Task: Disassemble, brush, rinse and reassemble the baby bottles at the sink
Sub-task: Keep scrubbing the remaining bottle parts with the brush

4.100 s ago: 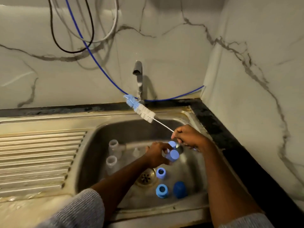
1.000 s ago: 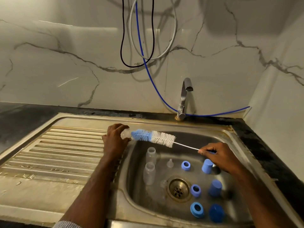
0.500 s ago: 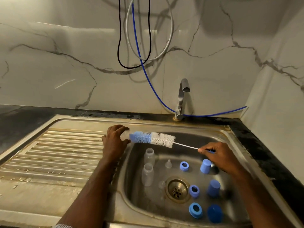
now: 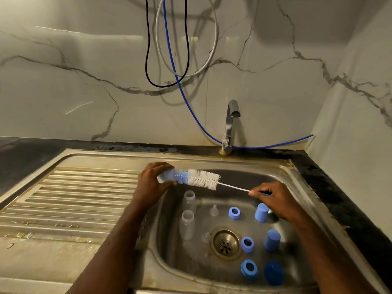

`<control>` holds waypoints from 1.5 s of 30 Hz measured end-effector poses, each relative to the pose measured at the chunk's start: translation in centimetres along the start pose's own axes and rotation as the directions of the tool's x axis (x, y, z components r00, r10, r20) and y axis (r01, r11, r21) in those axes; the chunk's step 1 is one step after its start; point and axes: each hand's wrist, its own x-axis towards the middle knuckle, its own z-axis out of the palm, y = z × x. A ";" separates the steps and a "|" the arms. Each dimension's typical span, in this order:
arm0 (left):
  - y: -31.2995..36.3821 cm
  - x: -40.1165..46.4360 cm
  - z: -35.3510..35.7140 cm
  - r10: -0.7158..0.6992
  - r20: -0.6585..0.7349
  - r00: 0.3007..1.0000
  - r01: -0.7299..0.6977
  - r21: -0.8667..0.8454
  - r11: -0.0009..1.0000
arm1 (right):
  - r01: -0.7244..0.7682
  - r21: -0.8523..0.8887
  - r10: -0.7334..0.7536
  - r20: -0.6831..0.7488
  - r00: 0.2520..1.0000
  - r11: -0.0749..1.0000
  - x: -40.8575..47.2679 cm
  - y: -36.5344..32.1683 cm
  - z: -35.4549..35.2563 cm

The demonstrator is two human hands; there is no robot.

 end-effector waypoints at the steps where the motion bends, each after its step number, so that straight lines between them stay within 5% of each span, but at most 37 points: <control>1: 0.3 -0.1 0.3 0.007 0.011 1.000 -0.006 -0.012 1.000 | 0.009 -0.010 -0.008 0.025 1.000 1.000 0.0 -0.4 0.7; 8: 0.2 0.0 -0.2 -0.008 -0.102 0.995 0.000 -0.070 0.998 | -0.036 0.083 0.038 -0.022 0.999 0.996 0.2 -0.6 0.5; 12: 0.6 -0.5 0.9 0.013 -0.017 1.000 -0.014 -0.028 1.000 | -0.020 0.057 0.018 0.046 0.999 0.998 0.0 -1.5 1.9; 15: 0.0 -0.1 0.3 -0.009 -0.083 0.996 0.000 -0.106 0.994 | -0.070 0.160 0.079 -0.050 0.996 0.985 -0.1 -1.0 0.4; 23: -0.5 0.0 -0.8 0.050 -0.021 0.999 -0.054 -0.295 0.954 | -0.100 0.137 0.101 0.001 0.995 0.985 -0.5 -1.0 0.7; 30: 0.1 -0.2 -1.0 -0.073 0.009 0.997 0.069 -0.472 0.879 | -0.114 0.155 0.109 0.037 0.993 0.981 -0.9 -1.3 0.3; 34: 0.0 -0.2 -2.1 -0.197 0.051 0.979 0.183 -0.641 0.745 | -0.116 0.199 0.118 0.005 0.993 0.973 -0.8 0.1 -1.0; 45: 1.6 -0.5 -1.5 -0.424 0.026 0.905 0.314 -0.712 0.628 | -0.095 0.183 0.074 0.115 0.991 0.979 -0.3 -0.7 0.8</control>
